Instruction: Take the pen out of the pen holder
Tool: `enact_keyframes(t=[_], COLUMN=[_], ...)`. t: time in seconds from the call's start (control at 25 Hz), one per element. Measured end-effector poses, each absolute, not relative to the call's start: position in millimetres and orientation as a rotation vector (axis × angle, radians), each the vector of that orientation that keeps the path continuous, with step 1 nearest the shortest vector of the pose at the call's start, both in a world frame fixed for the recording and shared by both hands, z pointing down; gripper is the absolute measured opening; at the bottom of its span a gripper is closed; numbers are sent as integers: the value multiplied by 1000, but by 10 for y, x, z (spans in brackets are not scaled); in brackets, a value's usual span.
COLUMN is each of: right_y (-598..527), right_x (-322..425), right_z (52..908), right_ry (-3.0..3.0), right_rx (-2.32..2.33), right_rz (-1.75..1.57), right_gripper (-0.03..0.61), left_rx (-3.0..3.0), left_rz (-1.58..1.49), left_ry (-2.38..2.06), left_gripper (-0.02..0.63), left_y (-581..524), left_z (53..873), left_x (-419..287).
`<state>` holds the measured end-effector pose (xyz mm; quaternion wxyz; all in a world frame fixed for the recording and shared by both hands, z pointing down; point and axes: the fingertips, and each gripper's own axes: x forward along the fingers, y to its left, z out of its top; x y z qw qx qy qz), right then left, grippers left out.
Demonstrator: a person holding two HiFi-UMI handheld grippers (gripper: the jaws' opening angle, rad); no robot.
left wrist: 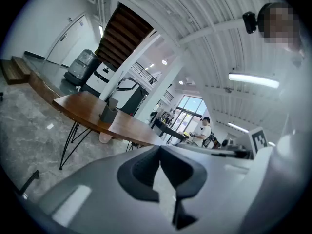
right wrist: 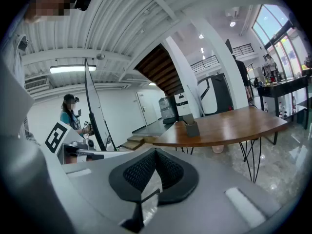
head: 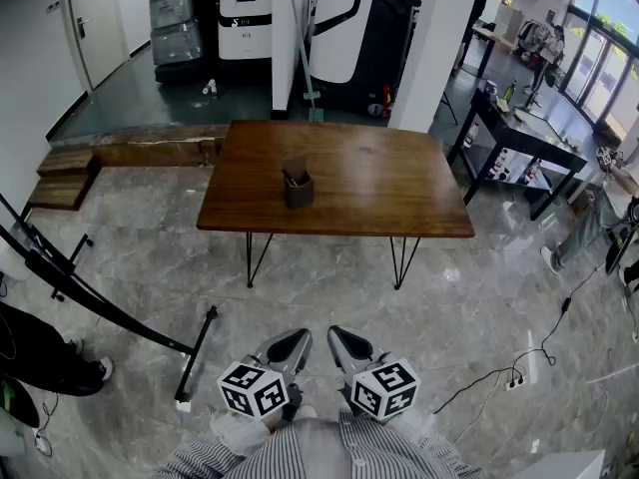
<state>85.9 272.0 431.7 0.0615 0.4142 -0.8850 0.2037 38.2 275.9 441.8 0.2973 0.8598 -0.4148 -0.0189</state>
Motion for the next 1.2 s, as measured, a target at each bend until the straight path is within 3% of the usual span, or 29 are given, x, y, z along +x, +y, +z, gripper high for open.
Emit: enact_keyframes(t=[0.48,1.2], right_y=[1992,-738], right_x=[780,196], right_z=[4544,4135], right_ry=[-2675,-2876], right_rx=[1222,1221], right_rz=[652,668], right_gripper=[0,0], left_rx=[2217,2259], left_rz=[-44,-152], left_ry=[-1095,-1008], left_gripper=[8,8], left_y=[2144,-641], left_z=[4746,4488], left_x=[286,-321])
